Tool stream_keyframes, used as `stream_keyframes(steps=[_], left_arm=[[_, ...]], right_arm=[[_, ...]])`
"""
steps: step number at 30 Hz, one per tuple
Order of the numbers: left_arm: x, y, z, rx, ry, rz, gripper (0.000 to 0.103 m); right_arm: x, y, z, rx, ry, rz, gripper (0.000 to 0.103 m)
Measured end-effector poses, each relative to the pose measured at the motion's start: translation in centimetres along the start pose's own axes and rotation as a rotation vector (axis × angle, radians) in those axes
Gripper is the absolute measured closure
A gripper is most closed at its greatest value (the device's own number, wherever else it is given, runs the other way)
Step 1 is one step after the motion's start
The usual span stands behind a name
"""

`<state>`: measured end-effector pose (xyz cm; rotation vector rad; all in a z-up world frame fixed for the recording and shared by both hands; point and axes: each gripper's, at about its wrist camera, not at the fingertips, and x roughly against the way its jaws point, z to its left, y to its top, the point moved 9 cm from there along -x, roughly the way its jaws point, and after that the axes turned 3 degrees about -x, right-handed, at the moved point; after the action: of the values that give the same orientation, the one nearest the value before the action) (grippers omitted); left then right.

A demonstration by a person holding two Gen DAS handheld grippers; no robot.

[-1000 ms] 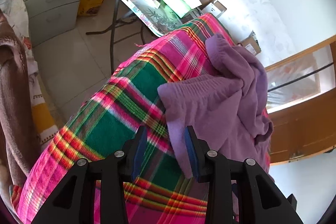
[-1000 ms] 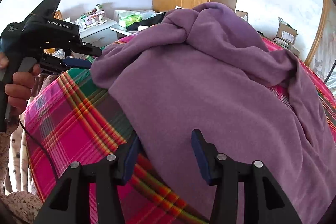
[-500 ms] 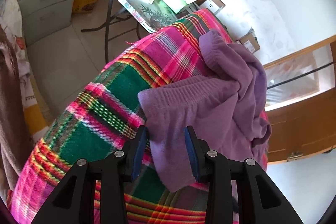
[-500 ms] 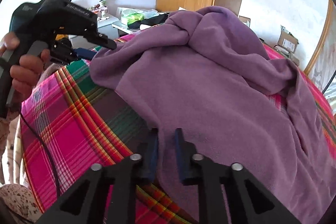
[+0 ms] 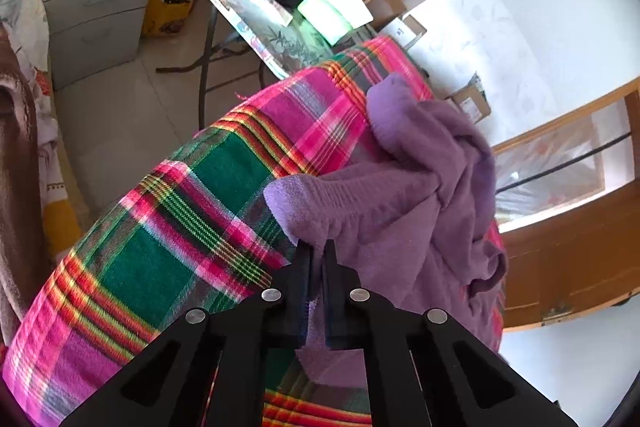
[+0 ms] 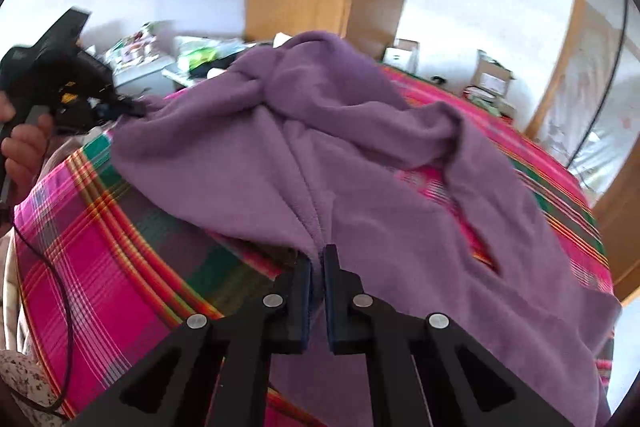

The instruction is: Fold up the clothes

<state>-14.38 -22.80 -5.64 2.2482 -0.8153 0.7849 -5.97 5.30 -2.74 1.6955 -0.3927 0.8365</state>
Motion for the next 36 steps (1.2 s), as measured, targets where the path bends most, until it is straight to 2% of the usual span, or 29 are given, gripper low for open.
stream_keyframes(steps=[3,11,16,21,24,30,36], left_arm=[[0.7,-0.8,-0.4,0.0,-0.014,-0.006,0.098],[1.4,-5.5,-1.6,-0.015,-0.045,0.029,0.098],[1.0,-8.2,-3.8,-0.056,-0.069,0.064,0.098],[0.6,-10.6,-6.0,-0.094,-0.097,0.097,0.098],[0.6,-11.3,-6.1,-0.096,-0.094,0.105,0.098],[1.4,-12.0,-5.2,-0.088,-0.079,0.101,0.098],[3.7,-10.2,-2.6,-0.063,-0.02,0.013,0.1]], right_arm=[[1.2,-0.2,-2.0,-0.034,-0.03,-0.026,0.098],[4.1,-2.0,-6.1,-0.096,-0.096,-0.055,0.098],[7.3,-3.4,-9.0,-0.132,-0.151,-0.078,0.098],[10.4,-4.5,-10.7,-0.125,-0.215,-0.104,0.098],[11.1,-5.3,-11.0,-0.115,-0.23,-0.093,0.098],[10.6,-7.9,-9.3,-0.071,-0.185,-0.016,0.098],[8.8,-9.2,-6.4,-0.036,-0.083,0.054,0.097]])
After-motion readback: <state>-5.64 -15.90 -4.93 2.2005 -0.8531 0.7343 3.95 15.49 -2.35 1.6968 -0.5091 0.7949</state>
